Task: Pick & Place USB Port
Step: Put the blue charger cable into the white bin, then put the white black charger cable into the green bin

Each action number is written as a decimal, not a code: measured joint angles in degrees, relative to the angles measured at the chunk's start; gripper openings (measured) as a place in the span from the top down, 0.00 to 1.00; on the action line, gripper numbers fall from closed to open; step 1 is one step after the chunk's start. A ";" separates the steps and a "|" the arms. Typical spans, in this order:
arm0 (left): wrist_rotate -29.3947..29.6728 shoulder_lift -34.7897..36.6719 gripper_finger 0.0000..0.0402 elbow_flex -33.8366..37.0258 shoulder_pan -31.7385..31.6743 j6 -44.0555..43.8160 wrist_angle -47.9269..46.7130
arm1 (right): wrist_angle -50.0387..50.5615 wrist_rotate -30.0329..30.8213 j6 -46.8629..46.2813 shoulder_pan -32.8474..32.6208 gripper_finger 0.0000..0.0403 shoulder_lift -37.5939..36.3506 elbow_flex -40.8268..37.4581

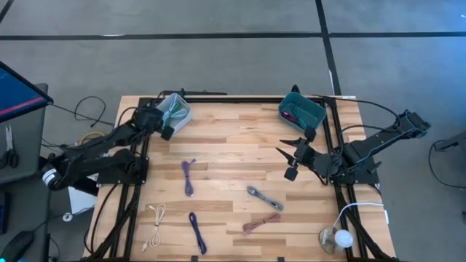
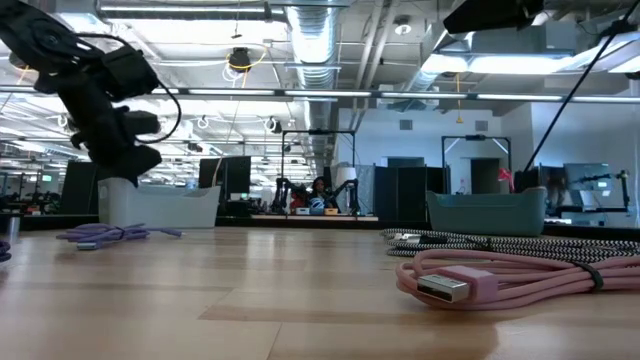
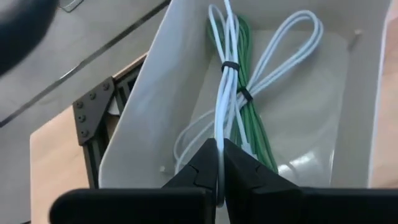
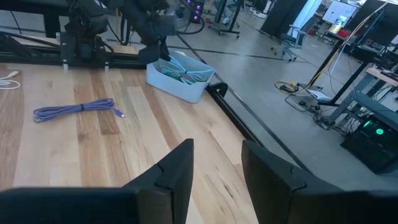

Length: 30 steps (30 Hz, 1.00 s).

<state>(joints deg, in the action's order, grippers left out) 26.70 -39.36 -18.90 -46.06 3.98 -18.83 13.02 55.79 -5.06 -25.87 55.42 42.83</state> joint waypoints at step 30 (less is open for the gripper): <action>-14.24 -1.31 0.68 -0.02 0.02 0.24 20.50 | -0.20 -0.20 -0.56 0.55 0.68 0.00 0.02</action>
<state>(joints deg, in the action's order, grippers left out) 12.46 -40.66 -18.92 -46.04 4.22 1.68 12.82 55.59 -5.62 -25.32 55.42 42.85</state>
